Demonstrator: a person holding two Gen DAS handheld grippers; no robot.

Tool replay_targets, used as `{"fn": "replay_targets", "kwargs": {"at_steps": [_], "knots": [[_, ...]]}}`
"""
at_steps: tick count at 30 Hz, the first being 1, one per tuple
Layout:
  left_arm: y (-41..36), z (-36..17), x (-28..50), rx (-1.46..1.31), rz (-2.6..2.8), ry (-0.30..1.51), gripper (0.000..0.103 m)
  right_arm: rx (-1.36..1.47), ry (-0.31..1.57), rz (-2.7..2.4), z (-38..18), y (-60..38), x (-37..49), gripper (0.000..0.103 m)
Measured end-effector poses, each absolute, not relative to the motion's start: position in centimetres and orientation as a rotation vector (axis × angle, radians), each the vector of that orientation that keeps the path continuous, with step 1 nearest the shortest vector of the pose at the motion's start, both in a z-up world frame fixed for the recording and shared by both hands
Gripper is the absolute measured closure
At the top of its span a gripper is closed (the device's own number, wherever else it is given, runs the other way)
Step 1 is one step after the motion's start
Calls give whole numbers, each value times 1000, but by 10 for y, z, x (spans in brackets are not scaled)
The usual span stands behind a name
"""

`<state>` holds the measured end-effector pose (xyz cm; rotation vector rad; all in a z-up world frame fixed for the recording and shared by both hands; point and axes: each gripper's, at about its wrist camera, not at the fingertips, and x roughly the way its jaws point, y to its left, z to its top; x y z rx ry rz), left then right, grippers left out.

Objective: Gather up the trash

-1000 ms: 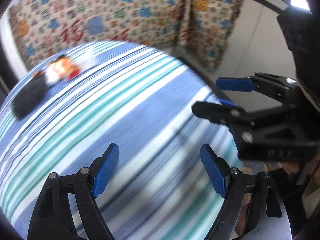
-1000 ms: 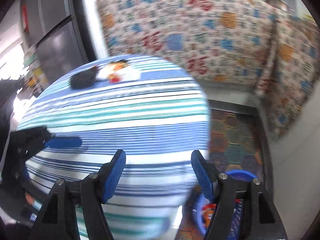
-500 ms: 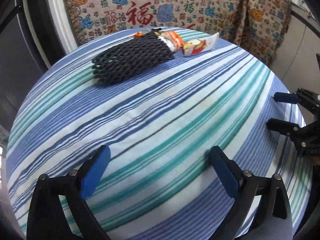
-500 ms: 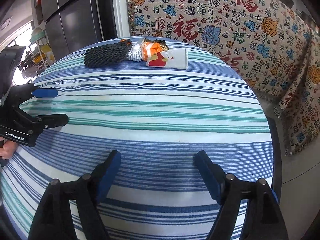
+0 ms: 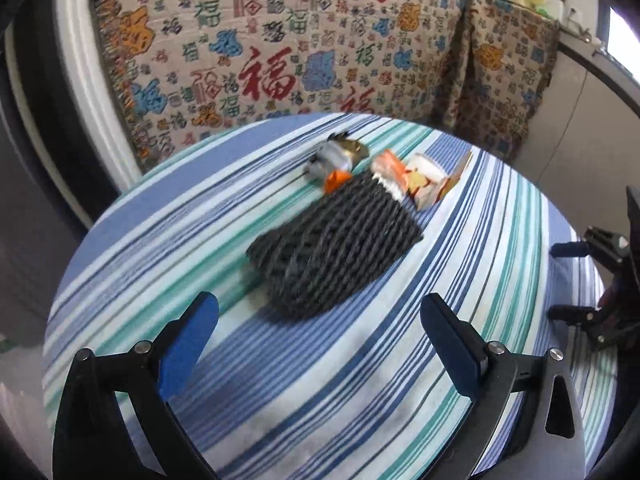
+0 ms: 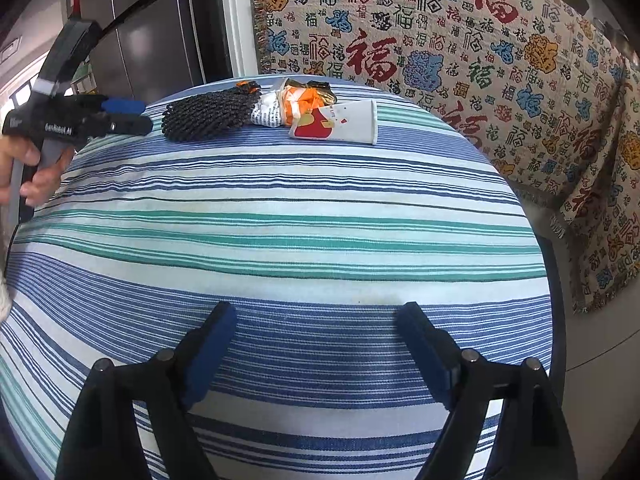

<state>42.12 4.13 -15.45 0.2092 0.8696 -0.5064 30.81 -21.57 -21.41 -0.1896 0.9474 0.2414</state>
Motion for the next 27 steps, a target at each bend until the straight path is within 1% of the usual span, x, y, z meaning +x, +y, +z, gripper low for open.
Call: {"fn": "replay_targets", "kwargs": {"at_steps": [3, 6, 7, 8, 9, 10, 11, 12, 18, 21, 23, 24, 25, 27], "knots": [[20, -155, 441, 292, -565, 868, 2, -192, 949, 246, -215, -216, 309, 16], [4, -172, 461, 351, -588, 906, 2, -191, 949, 247, -215, -216, 308, 15], [1, -179, 464, 359, -587, 920, 8, -190, 949, 247, -215, -215, 308, 15], [-1, -184, 465, 359, -597, 938, 18, -190, 949, 247, -215, -216, 308, 15], [-1, -189, 464, 337, -612, 970, 49, -189, 949, 248, -215, -215, 308, 15], [2, -193, 462, 302, -619, 1000, 71, -187, 950, 248, -216, -215, 309, 15], [7, -192, 457, 286, -598, 980, 74, -187, 950, 249, -216, -215, 309, 15], [13, -190, 450, 246, -596, 985, 87, -186, 950, 247, -216, -214, 311, 15], [55, -175, 385, -16, -342, 1040, 87, -189, 950, 250, -216, -214, 311, 15], [67, -169, 343, -155, -204, 1075, 85, -195, 951, 258, -216, -213, 313, 15], [67, -166, 322, -195, -174, 1062, 76, -196, 955, 264, -216, -213, 316, 15], [65, -167, 314, -202, -163, 1047, 60, -196, 957, 265, -215, -213, 319, 15], [62, -169, 309, -192, -157, 1032, 40, -195, 956, 267, -215, -213, 322, 15], [58, -174, 307, -157, -127, 987, 23, -196, 955, 277, -215, -215, 330, 15]]}}
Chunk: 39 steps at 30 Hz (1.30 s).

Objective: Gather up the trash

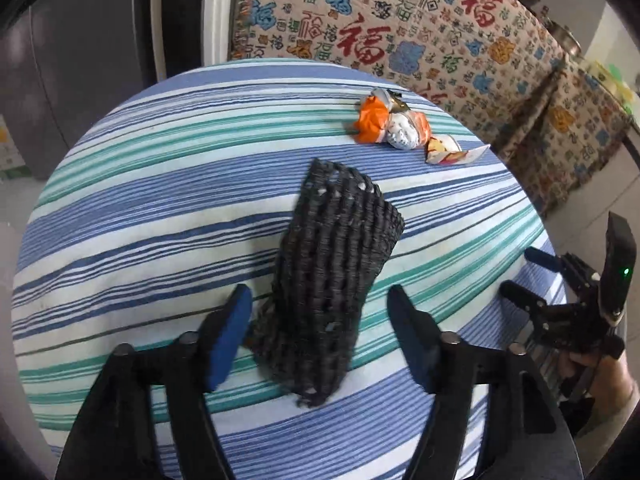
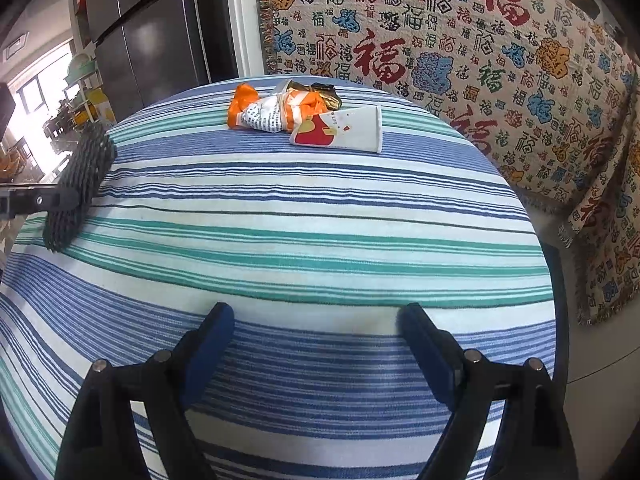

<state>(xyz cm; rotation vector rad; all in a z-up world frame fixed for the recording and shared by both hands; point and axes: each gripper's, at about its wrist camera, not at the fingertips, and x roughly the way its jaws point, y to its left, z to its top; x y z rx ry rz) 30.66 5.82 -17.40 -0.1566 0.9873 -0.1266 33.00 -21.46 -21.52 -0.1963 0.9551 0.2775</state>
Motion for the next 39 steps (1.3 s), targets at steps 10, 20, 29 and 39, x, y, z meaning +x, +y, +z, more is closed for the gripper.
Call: {"fn": "replay_targets", "kwargs": {"at_steps": [10, 20, 29, 39], "knots": [[35, -203, 315, 107, -119, 932, 7, -358, 940, 372, -205, -221, 399, 15], [40, -206, 320, 74, -132, 945, 4, -606, 913, 533, -205, -182, 463, 56], [39, -205, 323, 63, -96, 956, 0, -388, 1066, 398, -190, -166, 408, 93], [41, -206, 316, 17, -2, 950, 0, -243, 952, 342, -200, -158, 311, 33]]}}
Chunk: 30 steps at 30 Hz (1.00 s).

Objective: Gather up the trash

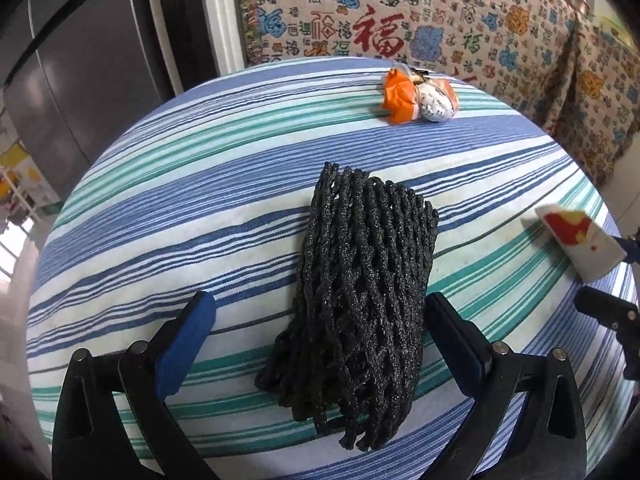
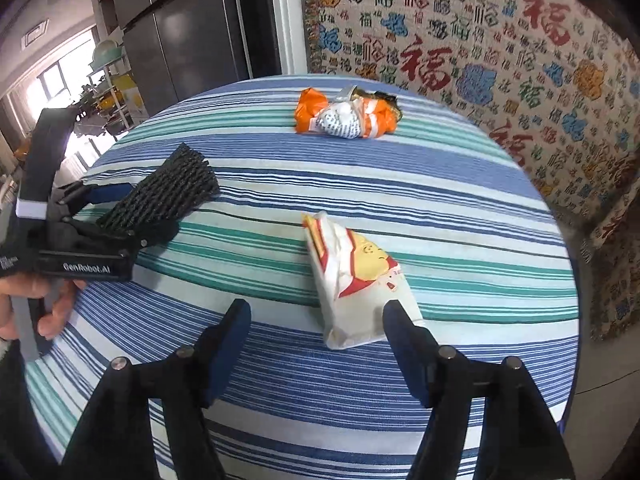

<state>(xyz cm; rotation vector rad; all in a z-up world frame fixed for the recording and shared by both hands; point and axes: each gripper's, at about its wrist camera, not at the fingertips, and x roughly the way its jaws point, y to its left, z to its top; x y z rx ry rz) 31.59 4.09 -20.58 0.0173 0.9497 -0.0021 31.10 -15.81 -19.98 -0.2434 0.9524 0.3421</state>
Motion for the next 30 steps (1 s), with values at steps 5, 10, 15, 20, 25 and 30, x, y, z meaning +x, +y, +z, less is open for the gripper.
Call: {"fn": "replay_targets", "kwargs": {"at_steps": [5, 10, 15, 20, 25, 30], "knots": [[41, -206, 318, 15, 1, 949, 0, -296, 902, 281, -210, -165, 303, 27], [40, -206, 319, 12, -1, 950, 0, -203, 955, 285, -209, -178, 314, 13], [39, -207, 319, 5, -3, 951, 0, -206, 966, 306, -208, -177, 317, 6], [39, -206, 319, 7, -3, 987, 0, -233, 885, 341, -185, -182, 308, 8], [43, -192, 310, -22, -54, 963, 1, -308, 878, 419, -171, -174, 301, 15], [46, -181, 308, -51, -88, 928, 3, -280, 910, 447, -169, -171, 305, 50]]}}
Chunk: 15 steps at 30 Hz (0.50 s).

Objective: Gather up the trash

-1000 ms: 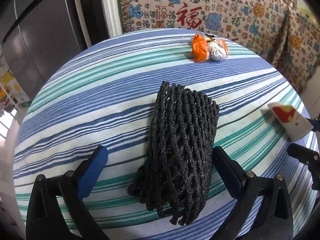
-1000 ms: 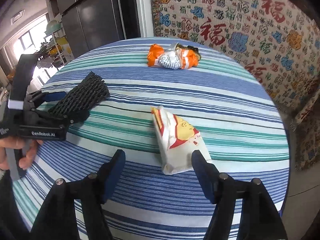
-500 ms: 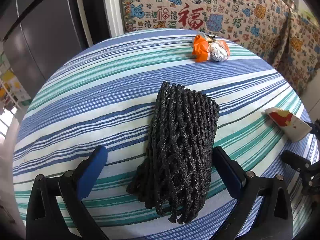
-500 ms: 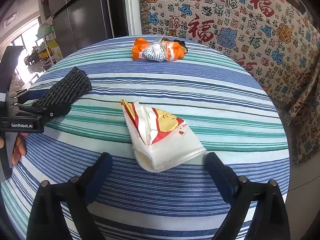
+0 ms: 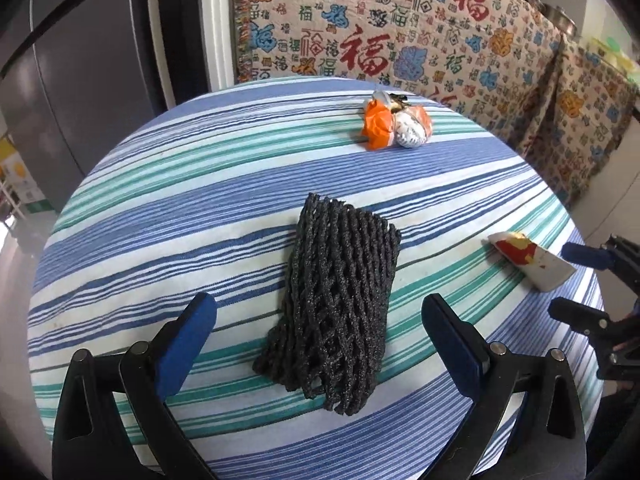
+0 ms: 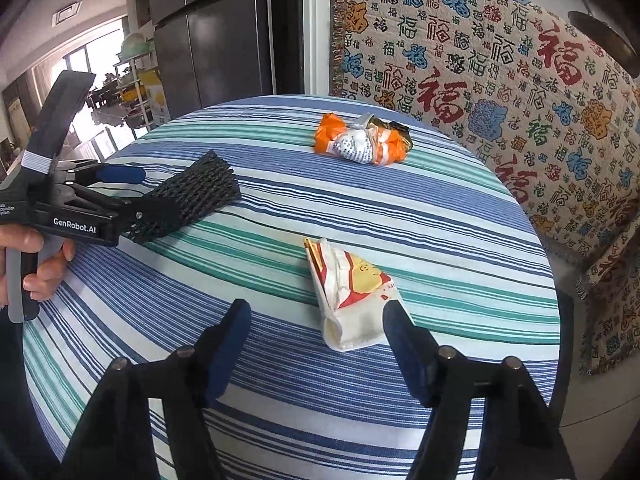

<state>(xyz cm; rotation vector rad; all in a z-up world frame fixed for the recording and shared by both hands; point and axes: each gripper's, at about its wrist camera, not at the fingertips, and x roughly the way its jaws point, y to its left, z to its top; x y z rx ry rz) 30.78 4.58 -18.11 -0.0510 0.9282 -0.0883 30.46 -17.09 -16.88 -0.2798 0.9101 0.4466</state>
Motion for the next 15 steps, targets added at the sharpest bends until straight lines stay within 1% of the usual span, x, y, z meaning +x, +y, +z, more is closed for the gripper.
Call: {"fn": "replay_targets", "kwargs": {"at_steps": [1, 2, 3, 4, 5, 6, 7, 15], "knots": [[45, -182, 310, -49, -90, 935, 12, -272, 927, 447, -170, -171, 307, 63], [43, -184, 312, -45, -96, 945, 21, -259, 948, 444, -172, -172, 309, 96], [42, -186, 314, -45, -106, 959, 44, -239, 957, 433, -172, -175, 310, 96], [41, -186, 314, -53, -116, 967, 75, -215, 955, 431, -170, -178, 310, 96], [41, -186, 314, -69, -131, 969, 82, -190, 951, 432, -166, -181, 309, 96], [41, -184, 313, -81, -140, 961, 87, -168, 941, 431, -161, -184, 308, 96], [40, -181, 311, -80, -137, 946, 88, -155, 928, 429, -156, -187, 306, 96], [20, -148, 290, -86, -188, 858, 89, -53, 895, 392, -128, -223, 288, 96]]}}
